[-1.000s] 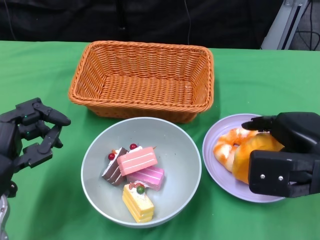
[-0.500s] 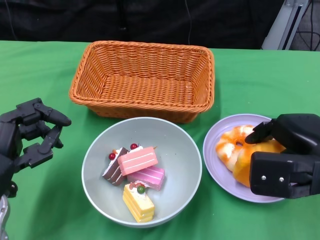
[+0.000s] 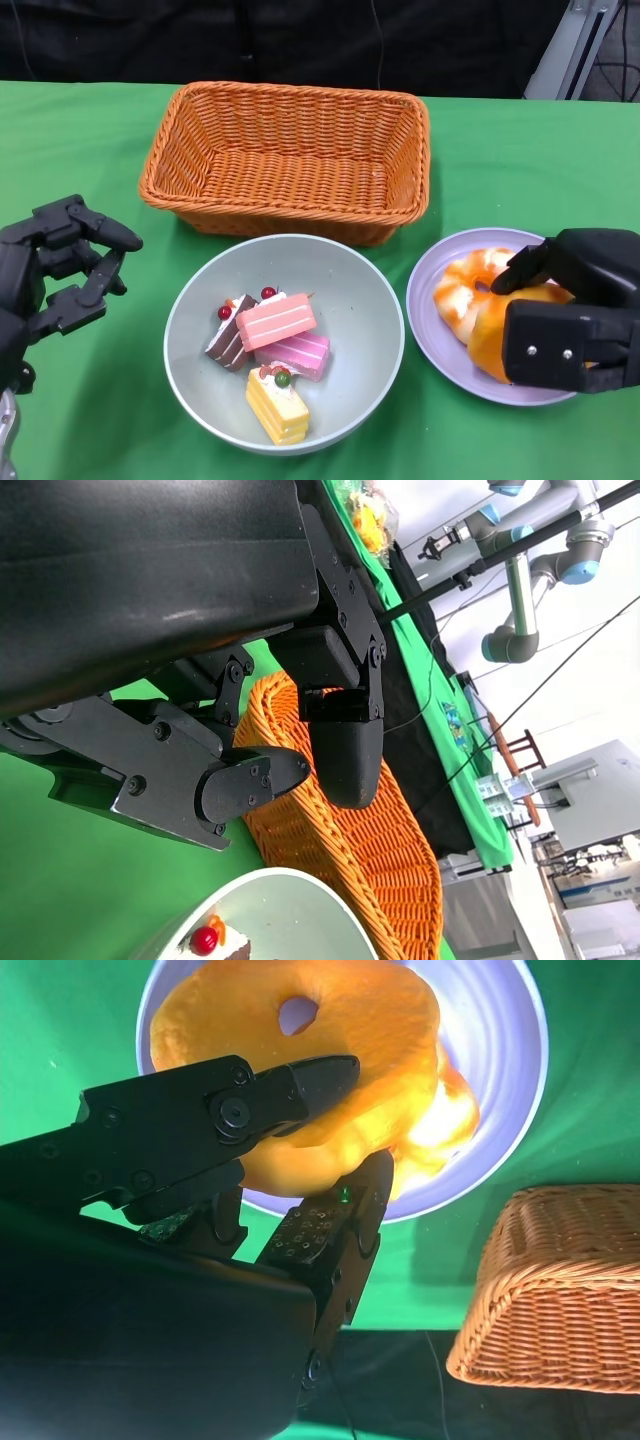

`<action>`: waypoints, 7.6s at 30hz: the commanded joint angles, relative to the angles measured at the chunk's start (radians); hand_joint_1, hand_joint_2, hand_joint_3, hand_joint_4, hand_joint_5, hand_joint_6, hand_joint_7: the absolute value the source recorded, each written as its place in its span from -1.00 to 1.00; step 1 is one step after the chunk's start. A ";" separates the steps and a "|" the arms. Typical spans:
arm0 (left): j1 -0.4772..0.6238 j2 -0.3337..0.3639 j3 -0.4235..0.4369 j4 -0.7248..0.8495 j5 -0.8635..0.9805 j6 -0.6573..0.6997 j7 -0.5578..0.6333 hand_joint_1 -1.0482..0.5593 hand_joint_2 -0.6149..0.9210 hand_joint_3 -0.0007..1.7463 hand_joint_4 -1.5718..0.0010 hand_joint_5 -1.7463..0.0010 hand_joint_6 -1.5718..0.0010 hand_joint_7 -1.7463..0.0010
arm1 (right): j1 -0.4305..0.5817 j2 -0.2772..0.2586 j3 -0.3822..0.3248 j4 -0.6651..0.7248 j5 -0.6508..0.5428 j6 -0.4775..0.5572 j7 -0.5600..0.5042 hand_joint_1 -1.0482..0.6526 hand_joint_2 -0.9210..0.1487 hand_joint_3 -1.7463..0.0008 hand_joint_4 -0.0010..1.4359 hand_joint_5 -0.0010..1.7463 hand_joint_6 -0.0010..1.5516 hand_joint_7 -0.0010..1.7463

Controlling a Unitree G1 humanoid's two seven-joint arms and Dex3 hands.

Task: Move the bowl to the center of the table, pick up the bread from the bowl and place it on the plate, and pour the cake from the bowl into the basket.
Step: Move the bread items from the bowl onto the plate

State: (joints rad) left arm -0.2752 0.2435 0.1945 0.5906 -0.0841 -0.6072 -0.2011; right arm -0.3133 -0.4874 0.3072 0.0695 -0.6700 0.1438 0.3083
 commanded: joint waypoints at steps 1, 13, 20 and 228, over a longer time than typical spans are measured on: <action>0.013 0.015 0.003 -0.014 -0.001 0.008 0.002 0.24 0.76 -0.17 -0.02 -0.73 -0.07 -0.25 | -0.017 -0.014 -0.021 0.012 0.017 0.010 0.017 -0.08 -0.94 1.00 0.31 -0.04 0.55 -0.94; 0.010 0.019 0.004 -0.003 -0.001 -0.009 -0.004 0.23 0.77 -0.19 -0.03 -0.72 -0.07 -0.24 | -0.054 -0.014 -0.027 0.061 0.063 -0.003 0.048 -0.13 -0.93 1.00 0.26 0.15 0.61 -0.93; 0.010 0.020 0.004 -0.003 0.004 -0.007 0.002 0.23 0.78 -0.19 -0.03 -0.72 -0.07 -0.26 | -0.064 -0.027 -0.018 0.082 0.096 -0.015 0.109 -0.12 -0.95 1.00 0.23 0.19 0.61 -0.92; 0.051 0.028 0.005 -0.068 0.008 0.017 -0.007 0.24 0.76 -0.18 -0.03 -0.71 -0.08 -0.22 | 0.016 -0.045 0.022 0.030 -0.138 -0.292 -0.213 -0.63 -1.00 0.98 -0.57 -1.00 -0.39 -1.00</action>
State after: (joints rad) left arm -0.2395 0.2511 0.1881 0.5216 -0.0669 -0.5900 -0.2088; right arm -0.3077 -0.5149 0.3328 0.1130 -0.7972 -0.1412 0.1215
